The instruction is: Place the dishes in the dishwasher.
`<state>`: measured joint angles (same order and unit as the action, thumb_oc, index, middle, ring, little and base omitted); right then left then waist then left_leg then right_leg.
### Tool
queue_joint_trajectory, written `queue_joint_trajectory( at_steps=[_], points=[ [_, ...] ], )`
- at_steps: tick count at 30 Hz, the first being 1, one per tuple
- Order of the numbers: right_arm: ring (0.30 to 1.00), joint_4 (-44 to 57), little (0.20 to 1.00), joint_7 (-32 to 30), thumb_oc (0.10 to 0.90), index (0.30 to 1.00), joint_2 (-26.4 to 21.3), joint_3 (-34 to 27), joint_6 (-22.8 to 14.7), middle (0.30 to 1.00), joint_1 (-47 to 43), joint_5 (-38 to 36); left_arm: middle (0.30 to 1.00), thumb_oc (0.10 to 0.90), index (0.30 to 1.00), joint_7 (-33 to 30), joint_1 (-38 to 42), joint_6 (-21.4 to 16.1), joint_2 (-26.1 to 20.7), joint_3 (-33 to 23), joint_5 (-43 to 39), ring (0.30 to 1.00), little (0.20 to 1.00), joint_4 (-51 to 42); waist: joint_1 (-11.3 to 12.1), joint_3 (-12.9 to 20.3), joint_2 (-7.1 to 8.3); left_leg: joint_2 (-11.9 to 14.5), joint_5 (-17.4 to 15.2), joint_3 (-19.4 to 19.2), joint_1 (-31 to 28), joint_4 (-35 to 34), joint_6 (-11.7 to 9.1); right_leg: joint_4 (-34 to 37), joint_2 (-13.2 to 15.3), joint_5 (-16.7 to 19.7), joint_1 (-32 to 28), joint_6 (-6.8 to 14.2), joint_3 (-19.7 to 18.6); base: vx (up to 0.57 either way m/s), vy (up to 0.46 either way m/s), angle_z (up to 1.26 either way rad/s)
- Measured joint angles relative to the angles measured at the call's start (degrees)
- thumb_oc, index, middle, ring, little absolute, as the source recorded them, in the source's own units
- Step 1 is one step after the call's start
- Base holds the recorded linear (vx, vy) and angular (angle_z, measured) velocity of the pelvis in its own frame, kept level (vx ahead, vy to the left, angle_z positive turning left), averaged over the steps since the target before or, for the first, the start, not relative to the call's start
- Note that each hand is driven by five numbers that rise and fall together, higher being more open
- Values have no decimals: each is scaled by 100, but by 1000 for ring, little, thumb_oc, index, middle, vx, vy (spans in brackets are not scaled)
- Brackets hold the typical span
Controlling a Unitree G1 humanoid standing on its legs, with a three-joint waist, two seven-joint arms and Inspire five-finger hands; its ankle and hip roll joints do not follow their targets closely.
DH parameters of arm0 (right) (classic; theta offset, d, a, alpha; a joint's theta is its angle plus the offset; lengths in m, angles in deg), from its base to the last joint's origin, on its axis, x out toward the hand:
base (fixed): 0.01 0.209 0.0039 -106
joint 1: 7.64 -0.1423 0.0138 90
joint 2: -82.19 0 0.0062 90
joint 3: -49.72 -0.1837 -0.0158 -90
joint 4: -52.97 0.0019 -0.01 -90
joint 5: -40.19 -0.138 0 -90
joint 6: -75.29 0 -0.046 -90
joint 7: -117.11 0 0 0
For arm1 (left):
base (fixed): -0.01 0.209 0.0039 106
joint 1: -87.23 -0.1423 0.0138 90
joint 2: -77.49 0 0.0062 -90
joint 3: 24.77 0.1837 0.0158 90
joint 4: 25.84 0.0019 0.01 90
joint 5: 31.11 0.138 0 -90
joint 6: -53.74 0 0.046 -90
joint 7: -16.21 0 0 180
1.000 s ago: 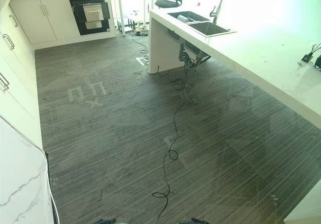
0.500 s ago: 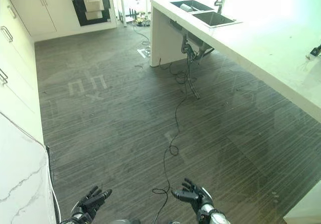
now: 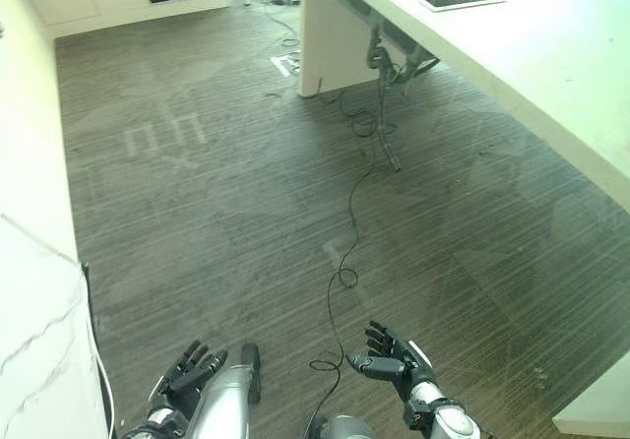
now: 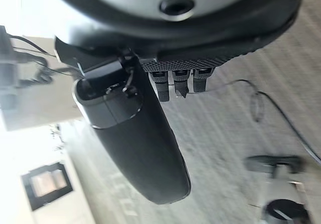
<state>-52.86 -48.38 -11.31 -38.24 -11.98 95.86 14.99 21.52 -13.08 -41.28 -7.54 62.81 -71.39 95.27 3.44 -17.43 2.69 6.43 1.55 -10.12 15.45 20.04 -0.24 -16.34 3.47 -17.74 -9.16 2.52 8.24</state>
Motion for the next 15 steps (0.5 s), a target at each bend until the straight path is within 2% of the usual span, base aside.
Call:
queue_joint_trajectory(
  at_steps=[2,3,4,5,6,7,8,9,11,12,13,14,15],
  points=[
    [900,352,900,-66,800,900,138,92,3,900,-46,-6,900,800,900,56,238,144,-270,19,7,900,900,-322,95,184,202,-193,-289,-76,29,432,340,326,228,75,-378,187,138,369,219,10],
    [900,571,900,-83,800,900,238,166,-39,900,-168,-44,900,800,900,82,540,180,-430,62,16,900,900,-476,140,303,276,-323,-586,-57,23,603,477,197,366,226,-411,238,422,476,334,38],
    [900,654,900,-90,800,900,455,182,-111,900,-342,-86,900,800,900,187,679,253,-607,176,31,900,900,-675,135,453,305,-515,-694,-33,-191,397,572,24,498,581,-433,307,572,420,337,43],
    [900,659,900,-100,800,900,512,182,-167,900,-459,-87,900,800,900,215,745,262,-630,215,80,900,900,-723,127,471,261,-587,-753,-13,-344,312,650,-171,586,792,-379,344,619,306,295,26],
    [900,664,900,-123,800,900,551,191,-173,900,-572,-86,900,800,900,249,735,291,-614,228,140,900,900,-739,123,527,138,-606,-847,5,-463,289,726,-431,612,1091,-325,535,641,210,235,6],
    [900,683,900,-145,800,900,598,197,-193,900,-680,-89,900,800,900,254,684,347,-625,263,262,900,900,-769,110,538,19,-651,-952,24,-590,291,842,-1422,783,1357,81,658,602,316,223,7],
    [900,721,900,-174,800,900,585,276,-244,900,-738,-89,900,800,900,244,645,449,-649,407,431,900,900,-816,25,502,-97,-782,-1201,5,-762,363,1102,-3495,1104,1565,1202,613,254,412,78,0],
    [900,700,900,-203,800,900,517,471,-245,900,-719,-87,900,800,900,146,478,530,-738,686,555,900,900,-909,-42,464,-319,-802,-1147,-58,-1076,11,934,-3420,1088,1019,1981,140,622,393,-48,10],
    [900,694,900,-201,800,900,379,654,-215,900,-436,-87,900,800,900,167,233,622,-724,896,584,900,900,-1149,-158,445,-494,-800,-1150,-17,-1468,-463,723,-1748,652,1001,2236,13,1144,318,-236,2],
    [900,659,900,-187,800,900,370,758,-207,900,-315,-92,900,800,900,200,146,651,-742,828,588,900,900,-1162,-77,398,-251,-712,-1628,-284,-1507,-158,-741,-459,556,1124,2287,-58,1339,292,-287,2],
    [900,665,900,-133,800,900,438,765,-254,900,-211,-131,900,800,900,262,190,702,-924,759,600,900,900,-1185,-130,358,122,-664,-1738,-92,-1171,686,21,68,880,1204,2509,198,1227,278,-232,-2],
    [900,621,900,-61,800,900,367,717,-251,900,-154,-202,900,800,900,254,165,766,-994,681,684,900,900,-1249,-173,330,254,-701,-2152,251,-1244,706,479,175,1155,1408,2900,555,1242,335,-287,-21],
    [900,513,900,-63,800,900,361,714,-187,900,-195,-198,900,800,900,198,116,826,-986,520,703,900,900,-1153,-119,284,306,-702,-2273,79,-1346,817,540,121,1228,1539,3234,553,1187,320,-205,-30]
  ],
)
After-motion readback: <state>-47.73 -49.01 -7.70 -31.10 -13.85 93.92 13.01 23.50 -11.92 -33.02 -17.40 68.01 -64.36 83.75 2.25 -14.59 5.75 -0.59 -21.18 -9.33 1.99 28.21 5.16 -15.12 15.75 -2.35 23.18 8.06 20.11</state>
